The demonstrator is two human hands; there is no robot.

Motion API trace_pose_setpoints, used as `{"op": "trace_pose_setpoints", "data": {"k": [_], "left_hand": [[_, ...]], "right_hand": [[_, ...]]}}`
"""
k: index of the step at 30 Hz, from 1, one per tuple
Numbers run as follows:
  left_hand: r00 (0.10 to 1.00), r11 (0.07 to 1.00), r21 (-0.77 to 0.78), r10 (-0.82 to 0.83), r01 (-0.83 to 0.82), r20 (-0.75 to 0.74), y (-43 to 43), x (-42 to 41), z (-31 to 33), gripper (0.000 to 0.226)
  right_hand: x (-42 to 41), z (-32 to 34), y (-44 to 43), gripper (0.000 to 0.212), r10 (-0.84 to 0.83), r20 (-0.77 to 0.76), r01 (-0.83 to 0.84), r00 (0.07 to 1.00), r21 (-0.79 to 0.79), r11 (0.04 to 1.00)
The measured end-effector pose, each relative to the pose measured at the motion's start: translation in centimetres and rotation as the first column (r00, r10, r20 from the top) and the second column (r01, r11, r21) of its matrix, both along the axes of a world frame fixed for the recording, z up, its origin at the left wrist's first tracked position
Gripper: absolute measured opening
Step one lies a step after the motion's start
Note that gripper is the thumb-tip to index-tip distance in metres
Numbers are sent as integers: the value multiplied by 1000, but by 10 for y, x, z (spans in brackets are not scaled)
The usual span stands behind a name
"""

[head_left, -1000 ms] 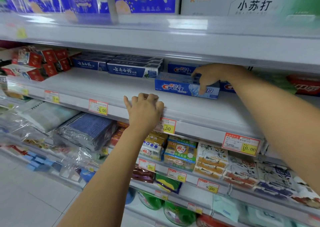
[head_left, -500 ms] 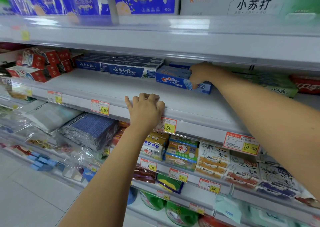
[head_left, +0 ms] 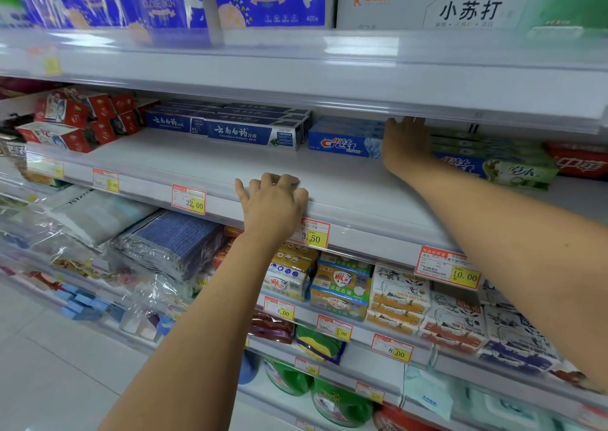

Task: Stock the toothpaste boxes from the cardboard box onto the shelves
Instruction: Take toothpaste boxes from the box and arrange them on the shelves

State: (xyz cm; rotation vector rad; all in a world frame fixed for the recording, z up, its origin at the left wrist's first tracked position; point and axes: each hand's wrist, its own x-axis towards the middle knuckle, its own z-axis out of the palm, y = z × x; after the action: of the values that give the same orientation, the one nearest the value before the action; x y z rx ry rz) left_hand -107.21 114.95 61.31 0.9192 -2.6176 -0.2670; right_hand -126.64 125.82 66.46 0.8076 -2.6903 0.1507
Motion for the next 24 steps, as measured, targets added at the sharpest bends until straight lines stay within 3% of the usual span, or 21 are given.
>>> {"op": "trace_pose_setpoints", "data": {"k": [8,10,12,14,16,19,24], "left_hand": [[1000,1000,3,12,-11,-19,3,1,0,42],[980,996,37,-72,80,-185,17,2,-3,38],[885,968,93,-171,232,-434,48,8,-3,32],[757,929,103,-222,356,-615,90,19,-5,28],[674,888,132,-229,441,-703,129,31,-9,23],[679,809,216,-278,547,-679,176,45,-33,21],[757,710,347,-401,612,-515,246,47,-103,65]], "right_hand": [[30,-2,13,51,86,147,-78,985,-56,995],[45,1,22,52,150,179,-143,972,-55,988],[63,1,39,43,244,139,-231,960,-101,968],[87,0,69,26,351,91,-317,932,-262,911],[114,0,109,18,451,47,-391,891,-426,816],[145,-6,173,29,483,30,-409,875,-489,770],[138,-65,279,41,433,293,-311,852,-381,871]]}}
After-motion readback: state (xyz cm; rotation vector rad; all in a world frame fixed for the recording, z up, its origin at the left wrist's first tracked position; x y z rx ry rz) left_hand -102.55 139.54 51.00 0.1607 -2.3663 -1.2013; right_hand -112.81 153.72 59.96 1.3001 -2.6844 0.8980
